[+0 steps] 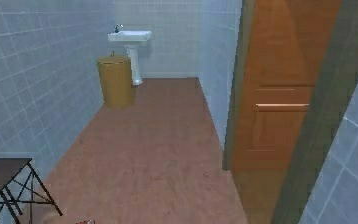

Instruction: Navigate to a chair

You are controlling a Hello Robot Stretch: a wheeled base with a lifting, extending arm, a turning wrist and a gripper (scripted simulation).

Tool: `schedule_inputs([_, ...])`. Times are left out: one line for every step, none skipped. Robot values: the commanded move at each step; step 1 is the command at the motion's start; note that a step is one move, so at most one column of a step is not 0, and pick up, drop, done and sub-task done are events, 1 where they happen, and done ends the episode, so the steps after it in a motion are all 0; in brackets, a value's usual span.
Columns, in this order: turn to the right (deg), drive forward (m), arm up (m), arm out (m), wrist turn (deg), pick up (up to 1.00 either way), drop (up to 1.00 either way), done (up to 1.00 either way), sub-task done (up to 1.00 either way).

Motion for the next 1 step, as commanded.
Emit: schedule_inputs([0.0,1.0,0.0,0.0,0.0,0.0,0.0,0.0,0.0])
